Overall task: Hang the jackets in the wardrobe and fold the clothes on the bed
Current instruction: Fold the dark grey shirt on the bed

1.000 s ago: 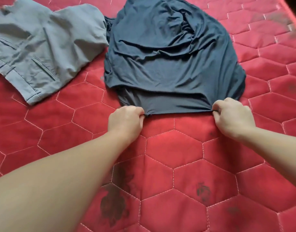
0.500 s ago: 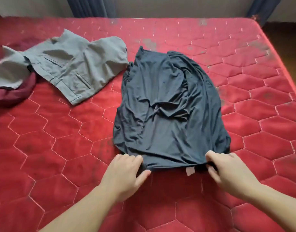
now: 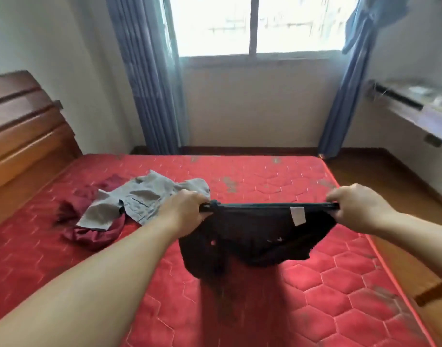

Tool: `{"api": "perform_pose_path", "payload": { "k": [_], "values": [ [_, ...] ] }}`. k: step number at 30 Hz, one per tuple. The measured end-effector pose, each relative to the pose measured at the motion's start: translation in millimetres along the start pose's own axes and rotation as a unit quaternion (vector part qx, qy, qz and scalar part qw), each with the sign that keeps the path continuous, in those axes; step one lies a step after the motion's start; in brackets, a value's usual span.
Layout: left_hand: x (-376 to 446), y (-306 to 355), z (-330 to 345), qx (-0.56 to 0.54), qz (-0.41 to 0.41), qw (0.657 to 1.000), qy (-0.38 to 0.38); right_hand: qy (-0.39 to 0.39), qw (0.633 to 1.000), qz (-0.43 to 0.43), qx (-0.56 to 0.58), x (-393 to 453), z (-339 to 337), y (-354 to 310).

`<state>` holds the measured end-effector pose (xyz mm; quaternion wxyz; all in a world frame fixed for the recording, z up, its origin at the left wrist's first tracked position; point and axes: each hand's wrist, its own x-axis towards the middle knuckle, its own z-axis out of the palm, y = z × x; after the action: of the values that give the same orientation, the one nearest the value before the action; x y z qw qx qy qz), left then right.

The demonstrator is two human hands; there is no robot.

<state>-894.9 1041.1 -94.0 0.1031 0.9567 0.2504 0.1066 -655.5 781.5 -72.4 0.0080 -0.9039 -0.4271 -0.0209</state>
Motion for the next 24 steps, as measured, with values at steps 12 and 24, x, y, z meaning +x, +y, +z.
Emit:
{"api": "perform_pose_path", "payload": {
  "k": [12, 24],
  "values": [
    [-66, 77, -294, -0.344, 0.027, 0.926, 0.154, 0.221, 0.858, 0.125, 0.447, -115, -270, -27],
    [-201, 136, -307, -0.283, -0.006, 0.959, 0.012, -0.009, 0.982, 0.054, 0.183, -277, -281, -7]
  ]
}}
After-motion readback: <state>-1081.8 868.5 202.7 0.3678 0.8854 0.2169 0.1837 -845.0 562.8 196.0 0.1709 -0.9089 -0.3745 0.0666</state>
